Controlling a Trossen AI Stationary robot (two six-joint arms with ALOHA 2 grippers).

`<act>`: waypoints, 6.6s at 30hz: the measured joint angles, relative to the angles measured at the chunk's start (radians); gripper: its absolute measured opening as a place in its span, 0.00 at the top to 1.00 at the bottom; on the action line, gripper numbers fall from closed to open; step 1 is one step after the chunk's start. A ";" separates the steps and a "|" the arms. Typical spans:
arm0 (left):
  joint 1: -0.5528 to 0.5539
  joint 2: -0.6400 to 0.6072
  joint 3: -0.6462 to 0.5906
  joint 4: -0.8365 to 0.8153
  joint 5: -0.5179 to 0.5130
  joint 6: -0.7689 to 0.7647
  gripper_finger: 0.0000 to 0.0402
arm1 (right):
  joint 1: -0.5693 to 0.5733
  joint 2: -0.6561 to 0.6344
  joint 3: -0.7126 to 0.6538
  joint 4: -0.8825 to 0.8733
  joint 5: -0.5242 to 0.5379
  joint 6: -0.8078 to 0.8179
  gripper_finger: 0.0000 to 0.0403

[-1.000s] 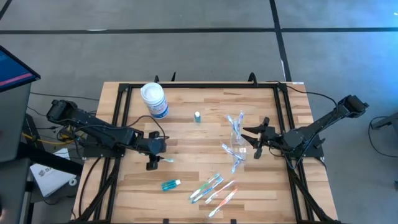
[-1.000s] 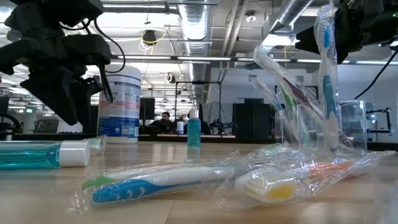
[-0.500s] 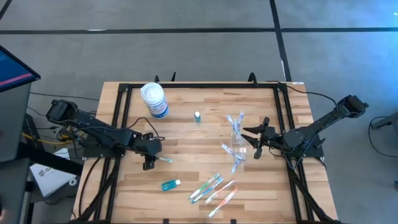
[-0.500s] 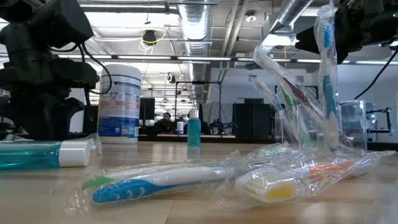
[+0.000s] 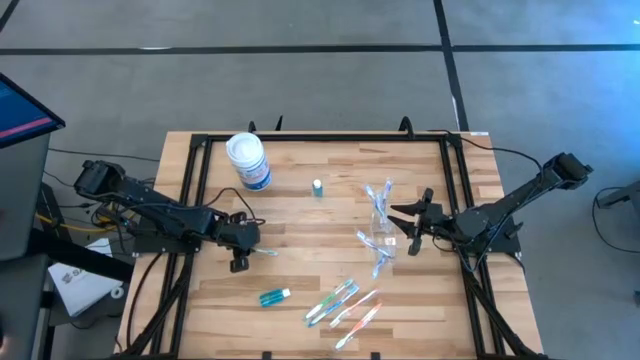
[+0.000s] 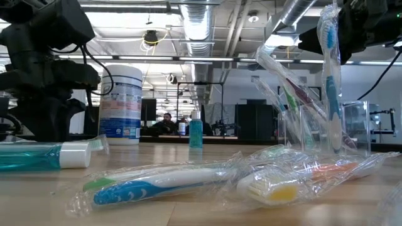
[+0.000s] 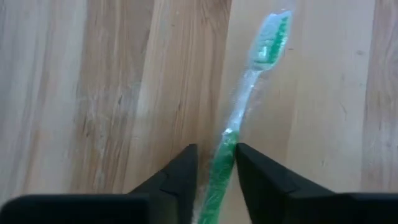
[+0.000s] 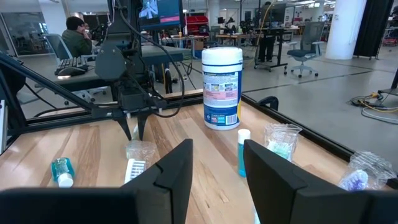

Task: Pick & Place toothbrushing station
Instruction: Put the green toothbrush into the transparent organizer

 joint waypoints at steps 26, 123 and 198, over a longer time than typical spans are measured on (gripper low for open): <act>-0.001 -0.005 -0.002 0.408 -0.073 0.005 0.99 | 0.000 0.000 0.000 0.001 -0.001 0.001 0.69; 0.164 0.409 0.334 1.447 0.002 0.397 1.00 | -0.223 0.635 0.480 0.360 -0.453 -0.289 0.78; 0.150 0.258 0.149 1.424 0.001 0.366 0.82 | 0.126 0.157 0.433 -0.757 -0.025 0.400 0.99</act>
